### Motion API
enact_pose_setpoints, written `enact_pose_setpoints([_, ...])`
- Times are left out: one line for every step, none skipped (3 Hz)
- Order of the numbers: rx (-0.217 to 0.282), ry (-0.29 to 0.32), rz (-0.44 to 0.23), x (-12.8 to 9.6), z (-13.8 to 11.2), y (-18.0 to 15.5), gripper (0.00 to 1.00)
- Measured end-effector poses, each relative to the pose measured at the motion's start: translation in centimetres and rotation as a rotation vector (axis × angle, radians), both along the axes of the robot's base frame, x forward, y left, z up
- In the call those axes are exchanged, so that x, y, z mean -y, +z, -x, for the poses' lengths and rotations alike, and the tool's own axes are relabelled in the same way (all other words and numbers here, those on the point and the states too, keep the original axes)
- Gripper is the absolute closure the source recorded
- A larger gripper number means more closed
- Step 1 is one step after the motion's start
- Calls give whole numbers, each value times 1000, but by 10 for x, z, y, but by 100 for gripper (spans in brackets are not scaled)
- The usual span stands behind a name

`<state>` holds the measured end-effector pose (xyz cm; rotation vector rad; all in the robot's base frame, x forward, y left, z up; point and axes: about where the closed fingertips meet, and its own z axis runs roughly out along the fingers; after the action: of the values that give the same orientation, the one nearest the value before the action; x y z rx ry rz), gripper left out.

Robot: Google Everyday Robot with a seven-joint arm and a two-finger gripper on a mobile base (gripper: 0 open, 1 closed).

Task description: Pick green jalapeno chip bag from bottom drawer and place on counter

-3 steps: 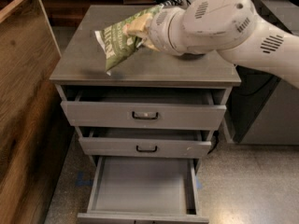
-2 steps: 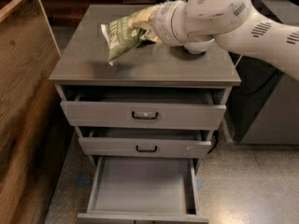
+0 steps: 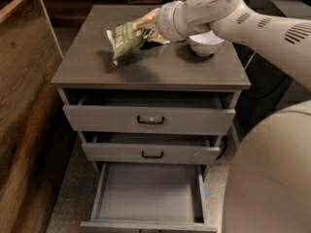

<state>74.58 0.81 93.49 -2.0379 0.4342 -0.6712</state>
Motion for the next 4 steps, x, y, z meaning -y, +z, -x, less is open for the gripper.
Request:
enact_pose_setpoints([-37, 30, -2, -10, -12, -8, 58])
enact_pose_setpoints([-62, 68, -1, -19, -14, -16, 35])
enact_pose_setpoints([-64, 71, -1, -20, -14, -16, 13])
enact_pose_setpoints([-64, 71, -1, -21, -14, -16, 0])
